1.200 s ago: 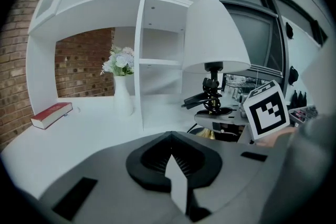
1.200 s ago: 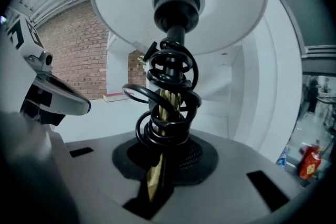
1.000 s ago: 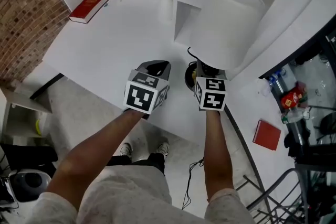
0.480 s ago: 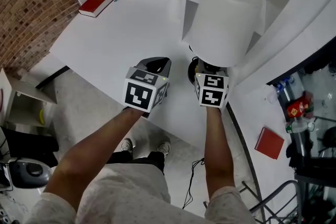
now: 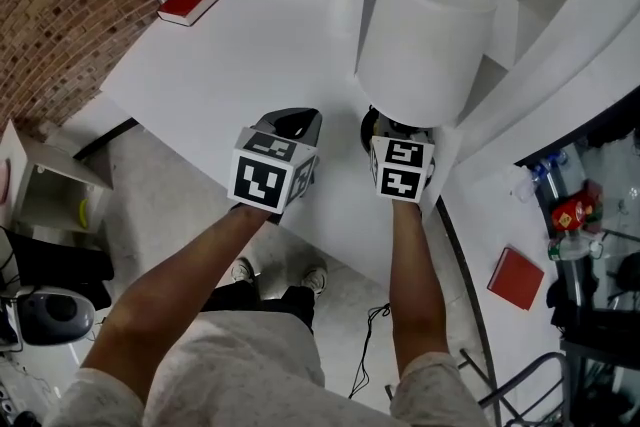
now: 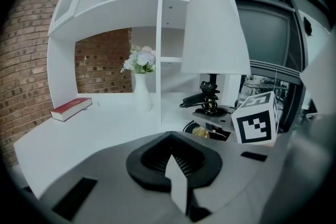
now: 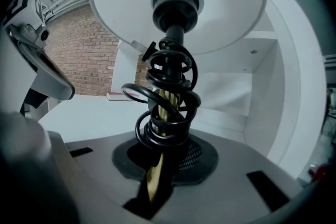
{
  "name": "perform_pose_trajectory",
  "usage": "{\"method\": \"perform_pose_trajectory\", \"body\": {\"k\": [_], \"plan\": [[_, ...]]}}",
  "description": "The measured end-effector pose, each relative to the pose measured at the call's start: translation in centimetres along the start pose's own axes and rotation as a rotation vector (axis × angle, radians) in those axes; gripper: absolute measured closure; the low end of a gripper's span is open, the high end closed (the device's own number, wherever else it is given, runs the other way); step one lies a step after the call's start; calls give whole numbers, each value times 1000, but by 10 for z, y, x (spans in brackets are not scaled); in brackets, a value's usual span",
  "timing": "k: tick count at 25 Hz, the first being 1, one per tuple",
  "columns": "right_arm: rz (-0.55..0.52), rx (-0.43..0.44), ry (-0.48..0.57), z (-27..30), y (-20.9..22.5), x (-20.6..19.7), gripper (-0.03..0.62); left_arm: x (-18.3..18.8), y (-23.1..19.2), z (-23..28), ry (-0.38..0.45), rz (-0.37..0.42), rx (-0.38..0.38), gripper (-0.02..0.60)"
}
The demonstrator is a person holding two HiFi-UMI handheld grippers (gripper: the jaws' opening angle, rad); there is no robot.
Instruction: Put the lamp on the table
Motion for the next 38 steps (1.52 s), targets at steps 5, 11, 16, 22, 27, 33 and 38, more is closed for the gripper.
{"method": "perform_pose_trajectory", "body": {"k": [5,11,16,22,27,33,38], "plan": [[5,-18,23,4,-2,1,526,2,-6,-1,5,3,10,586],[13,-34,43,8,1,-1,526,1,-10,2,6,0,12,587],[39,-46,57,8,4,-4,525,-1,-11,3,1,-2,10,586],[41,-39,48,8,5,-4,522,-3,-10,5,-3,-5,7,586],[43,-33,43,9,5,-4,522,-5,-8,7,-9,-4,2,586],[42,-34,41,9,5,-4,522,-8,-9,8,-19,-14,-2,586],[41,-35,42,10,4,-4,522,-10,-8,10,-21,-17,-4,586]]}}
Point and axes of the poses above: the fingertips, and each gripper's own axes: z forward along the fingers, y to its right, x out of its top, the point moved 9 cm from there along -z, backward along the fingers, and after that the axes turned 15 degrees about x, right-handed, at the moved point
